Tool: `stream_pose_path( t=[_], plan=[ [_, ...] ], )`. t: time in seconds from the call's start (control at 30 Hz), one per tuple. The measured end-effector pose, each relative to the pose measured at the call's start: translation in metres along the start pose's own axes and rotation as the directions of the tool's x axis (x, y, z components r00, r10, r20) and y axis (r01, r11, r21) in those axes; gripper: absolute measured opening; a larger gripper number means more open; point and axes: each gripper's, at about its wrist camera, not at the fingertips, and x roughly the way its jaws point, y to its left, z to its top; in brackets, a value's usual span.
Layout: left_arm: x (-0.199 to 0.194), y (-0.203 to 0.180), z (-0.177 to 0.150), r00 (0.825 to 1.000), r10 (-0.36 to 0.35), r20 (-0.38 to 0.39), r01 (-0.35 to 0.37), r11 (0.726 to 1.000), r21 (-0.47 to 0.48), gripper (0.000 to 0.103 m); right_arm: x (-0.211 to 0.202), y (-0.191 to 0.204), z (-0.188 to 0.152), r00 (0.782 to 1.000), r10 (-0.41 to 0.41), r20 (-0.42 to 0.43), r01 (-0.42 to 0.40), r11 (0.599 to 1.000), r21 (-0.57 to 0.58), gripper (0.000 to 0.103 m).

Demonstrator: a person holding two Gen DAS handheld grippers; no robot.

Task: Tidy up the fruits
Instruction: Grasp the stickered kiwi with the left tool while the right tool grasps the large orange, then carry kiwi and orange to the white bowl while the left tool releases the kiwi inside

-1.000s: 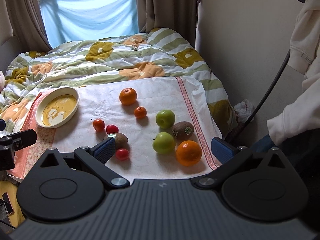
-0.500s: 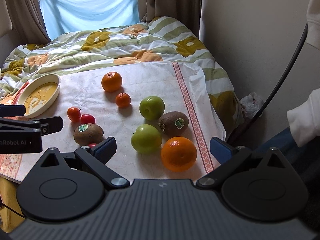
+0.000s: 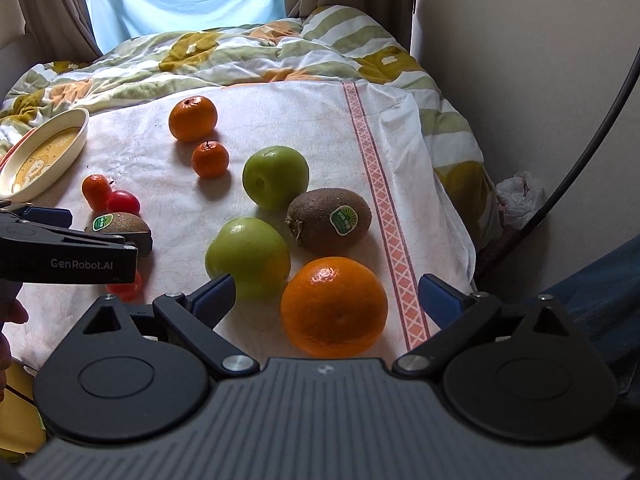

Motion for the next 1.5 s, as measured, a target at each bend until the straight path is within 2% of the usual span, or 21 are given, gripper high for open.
stream_pose_path(
  t=[0.13, 0.27, 0.33, 0.37, 0.5, 0.7, 0.8, 1.2, 1.5],
  plan=[
    [0.009, -0.003, -0.001, 1.000, -0.002, -0.016, 0.002, 1.000, -0.010, 0.096, 0.009, 0.000, -0.004, 1.000, 0.007, -0.015, -0.007, 1.000, -0.009, 0.103],
    [0.018, -0.005, -0.003, 0.999, -0.006, -0.052, 0.006, 1.000, -0.015, 0.079, 0.015, -0.001, -0.006, 0.999, 0.016, -0.031, -0.016, 1.000, -0.011, 0.103],
    [0.017, -0.002, -0.004, 0.999, -0.012, -0.048, 0.010, 1.000, -0.029, 0.076, 0.018, -0.001, -0.007, 0.999, 0.016, -0.037, -0.017, 1.000, -0.011, 0.103],
    [0.016, -0.001, -0.004, 0.999, -0.010, -0.046, 0.008, 1.000, -0.030, 0.072, 0.019, -0.001, -0.008, 0.999, 0.018, -0.038, -0.018, 1.000, -0.011, 0.103],
    [0.016, 0.000, -0.003, 0.999, -0.016, -0.044, 0.014, 0.999, -0.031, 0.071, 0.022, -0.002, -0.010, 0.999, 0.028, -0.044, -0.028, 1.000, -0.002, 0.103],
    [0.014, -0.002, -0.003, 0.999, -0.007, -0.040, 0.006, 1.000, -0.026, 0.071, 0.026, -0.006, -0.012, 0.998, 0.040, -0.047, -0.040, 0.999, 0.011, 0.090],
    [0.013, -0.002, -0.003, 0.999, -0.005, -0.038, 0.004, 1.000, -0.023, 0.071, 0.027, -0.008, -0.012, 0.998, 0.031, -0.050, -0.031, 0.999, 0.014, 0.079],
    [-0.008, -0.006, 0.001, 1.000, 0.000, 0.005, 0.000, 1.000, -0.020, 0.071, 0.019, -0.016, -0.010, 0.997, 0.059, -0.048, -0.057, 0.997, 0.043, 0.078],
    [-0.051, 0.000, 0.018, 0.997, 0.026, 0.074, -0.022, 0.998, -0.052, 0.071, -0.014, -0.021, 0.020, 0.998, 0.068, -0.003, -0.067, 0.998, 0.019, 0.078]
  ],
)
